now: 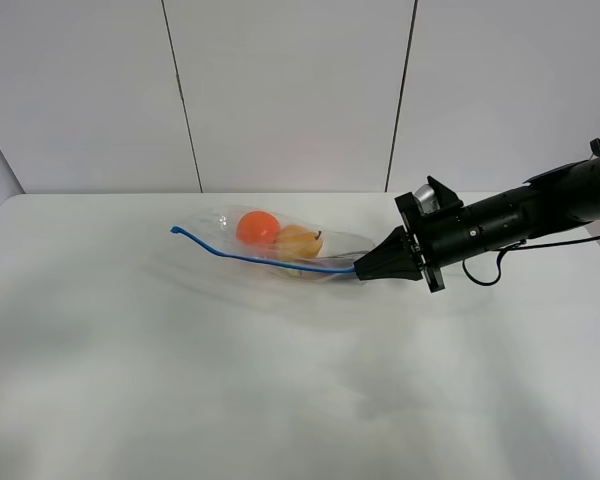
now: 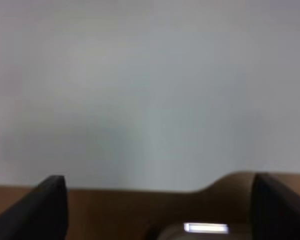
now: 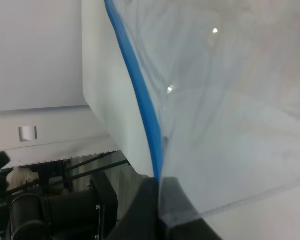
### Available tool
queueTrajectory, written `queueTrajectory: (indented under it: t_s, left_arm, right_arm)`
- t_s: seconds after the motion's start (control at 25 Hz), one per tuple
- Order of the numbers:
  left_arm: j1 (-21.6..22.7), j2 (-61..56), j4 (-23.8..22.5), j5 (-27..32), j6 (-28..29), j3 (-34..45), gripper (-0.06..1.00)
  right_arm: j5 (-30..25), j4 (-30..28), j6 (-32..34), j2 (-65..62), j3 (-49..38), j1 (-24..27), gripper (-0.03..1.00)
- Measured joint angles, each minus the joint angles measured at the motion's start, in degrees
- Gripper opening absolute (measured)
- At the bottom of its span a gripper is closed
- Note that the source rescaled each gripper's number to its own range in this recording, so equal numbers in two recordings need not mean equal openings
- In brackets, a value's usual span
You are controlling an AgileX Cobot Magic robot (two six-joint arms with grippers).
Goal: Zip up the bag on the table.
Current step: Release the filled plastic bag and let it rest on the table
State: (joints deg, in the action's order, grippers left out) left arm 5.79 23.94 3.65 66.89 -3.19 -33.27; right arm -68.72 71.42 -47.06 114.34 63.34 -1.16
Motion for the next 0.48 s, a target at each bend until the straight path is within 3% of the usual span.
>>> queueTrajectory:
  t_s: [0.08,0.16,0.36,0.48]
  left_arm:
    - [0.0,-4.96,0.0,0.05,0.0,0.05,0.85]
    - [0.0,-9.64,0.06,0.05,0.0,0.05,0.85]
    - [0.0,-20.74,0.16,0.11,0.12,0.33,0.85]
    - [0.0,-24.08,0.16,0.16,0.24,0.4,0.85]
  right_arm:
    - [0.0,0.0,0.09,0.0,0.0,0.0,0.05]
    - [0.0,0.0,0.71,0.0,0.0,0.0,0.17]
    - [-0.14,-0.92,1.06,0.0,0.32,0.0,0.77]
    - [-0.25,-6.41,3.59,0.0,3.94,0.0,0.91]
